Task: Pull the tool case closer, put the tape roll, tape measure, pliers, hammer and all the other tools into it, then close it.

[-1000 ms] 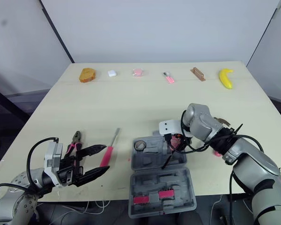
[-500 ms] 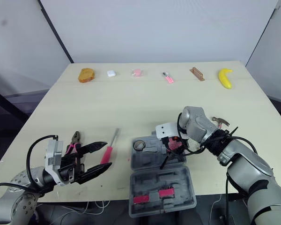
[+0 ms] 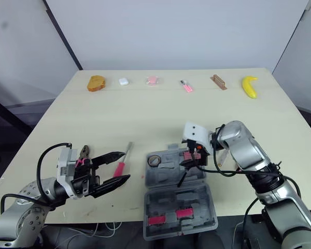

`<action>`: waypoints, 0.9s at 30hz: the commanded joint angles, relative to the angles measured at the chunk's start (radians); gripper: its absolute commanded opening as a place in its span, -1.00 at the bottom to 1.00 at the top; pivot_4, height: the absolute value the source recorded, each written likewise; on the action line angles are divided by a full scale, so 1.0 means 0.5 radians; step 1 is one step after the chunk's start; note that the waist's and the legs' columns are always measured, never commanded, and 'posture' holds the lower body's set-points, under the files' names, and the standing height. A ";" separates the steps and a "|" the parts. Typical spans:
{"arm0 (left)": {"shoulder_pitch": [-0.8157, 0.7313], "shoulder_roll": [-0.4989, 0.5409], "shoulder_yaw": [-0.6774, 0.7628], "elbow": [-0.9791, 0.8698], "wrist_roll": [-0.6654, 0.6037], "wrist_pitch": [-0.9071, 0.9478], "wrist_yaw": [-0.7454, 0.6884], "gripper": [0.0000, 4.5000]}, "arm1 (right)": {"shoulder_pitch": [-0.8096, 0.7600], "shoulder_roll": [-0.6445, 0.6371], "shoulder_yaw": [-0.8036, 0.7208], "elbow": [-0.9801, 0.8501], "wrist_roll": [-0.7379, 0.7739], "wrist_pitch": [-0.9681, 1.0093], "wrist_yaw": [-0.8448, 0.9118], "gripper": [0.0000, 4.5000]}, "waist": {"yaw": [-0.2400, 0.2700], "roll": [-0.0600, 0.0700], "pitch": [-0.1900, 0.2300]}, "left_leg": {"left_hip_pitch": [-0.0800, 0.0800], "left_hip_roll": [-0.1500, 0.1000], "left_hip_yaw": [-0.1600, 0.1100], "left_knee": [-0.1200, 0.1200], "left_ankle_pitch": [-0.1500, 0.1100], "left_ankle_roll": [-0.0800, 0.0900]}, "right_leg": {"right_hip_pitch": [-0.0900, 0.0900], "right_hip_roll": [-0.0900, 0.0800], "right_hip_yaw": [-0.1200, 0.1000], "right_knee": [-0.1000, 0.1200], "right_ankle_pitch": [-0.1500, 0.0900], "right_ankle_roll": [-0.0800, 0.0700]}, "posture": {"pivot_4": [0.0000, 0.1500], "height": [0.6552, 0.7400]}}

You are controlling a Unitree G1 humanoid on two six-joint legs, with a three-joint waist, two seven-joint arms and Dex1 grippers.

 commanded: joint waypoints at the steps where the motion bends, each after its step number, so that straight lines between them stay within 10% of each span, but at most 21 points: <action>1: -0.035 0.017 0.009 -0.047 -0.051 0.013 -0.007 1.00 | 0.128 -0.018 -0.115 -0.039 0.100 -0.158 -0.079 0.88 | -0.001 0.000 0.000 | 0.000 0.000 0.001 0.000 0.000 0.000 | 0.000 0.000 0.000 0.000 0.000 0.000 | 1.00 1.00; 6: -0.100 0.034 -0.008 0.021 -0.044 0.017 -0.056 1.00 | 0.254 0.006 -0.101 -0.005 0.140 -0.263 -0.159 0.15 | -0.001 -0.001 0.000 | 0.001 0.000 0.000 0.000 0.000 0.000 | 0.000 0.001 0.000 0.000 0.000 0.000 | 1.00 1.00; 12: -0.122 0.057 0.009 0.119 -0.021 -0.027 -0.156 1.00 | 0.300 0.037 -0.088 0.031 0.158 -0.327 -0.252 0.11 | -0.005 0.000 0.000 | 0.002 0.000 0.001 0.000 0.000 0.000 | 0.000 0.005 0.002 0.000 0.000 0.000 | 1.00 1.00; 17: -0.138 0.065 0.008 0.153 -0.012 -0.039 -0.193 1.00 | 0.316 0.036 -0.064 0.058 0.165 -0.357 -0.285 -0.62 | 0.000 -0.001 0.000 | 0.002 0.001 0.002 0.000 0.000 0.000 | 0.000 0.003 0.002 0.000 0.000 0.000 | 1.00 1.00; 27: -0.138 0.055 -0.007 0.070 -0.014 0.006 -0.148 1.00 | 0.378 0.040 -0.045 0.125 0.157 -0.462 -0.361 -0.62 | -0.001 -0.001 0.000 | 0.002 0.001 0.002 0.000 0.000 0.000 | 0.000 0.003 0.002 0.000 0.000 0.000 | 1.00 1.00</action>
